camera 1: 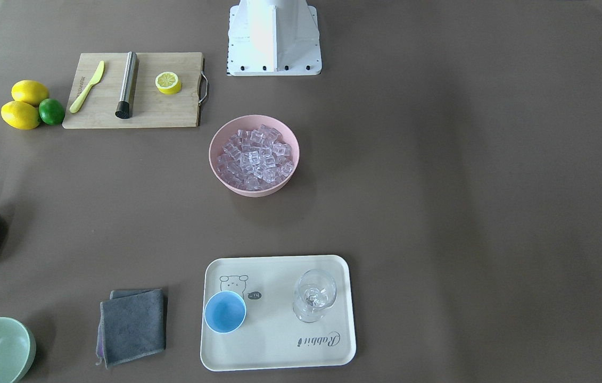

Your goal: Put ice in cup with scoop

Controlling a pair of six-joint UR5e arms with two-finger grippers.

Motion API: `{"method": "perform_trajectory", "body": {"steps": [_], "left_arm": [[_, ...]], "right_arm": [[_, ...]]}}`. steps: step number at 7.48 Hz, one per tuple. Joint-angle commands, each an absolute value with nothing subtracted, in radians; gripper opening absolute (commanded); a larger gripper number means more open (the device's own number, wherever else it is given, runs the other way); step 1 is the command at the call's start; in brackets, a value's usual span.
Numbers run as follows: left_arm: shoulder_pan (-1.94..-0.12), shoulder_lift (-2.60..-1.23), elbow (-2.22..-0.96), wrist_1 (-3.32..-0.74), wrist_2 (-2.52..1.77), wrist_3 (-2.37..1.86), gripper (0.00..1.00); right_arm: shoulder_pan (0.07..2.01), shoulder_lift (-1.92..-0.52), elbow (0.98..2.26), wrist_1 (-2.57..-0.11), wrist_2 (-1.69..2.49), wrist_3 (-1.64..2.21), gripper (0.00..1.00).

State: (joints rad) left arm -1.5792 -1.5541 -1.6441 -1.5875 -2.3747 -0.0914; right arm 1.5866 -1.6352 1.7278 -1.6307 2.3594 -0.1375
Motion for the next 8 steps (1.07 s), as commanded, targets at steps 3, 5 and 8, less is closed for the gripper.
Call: {"method": "perform_trajectory", "body": {"steps": [3,5,8], "left_arm": [[-1.496,-1.609,-1.698,-1.589,-2.381,-0.094,0.98],[-1.41,-1.673,-1.719,-1.589,-2.382,-0.095,0.98],[-1.283,-1.749,-1.784,-1.598,-2.375,-0.095,0.98]], "right_arm": [[1.589,-1.638,1.723,-1.631,2.356,-0.14,1.0],[1.586,-1.635,1.717,-1.6,2.37,-0.094,1.0],[1.411,-1.615,1.73,-1.303,2.444,0.348,1.0]]}}
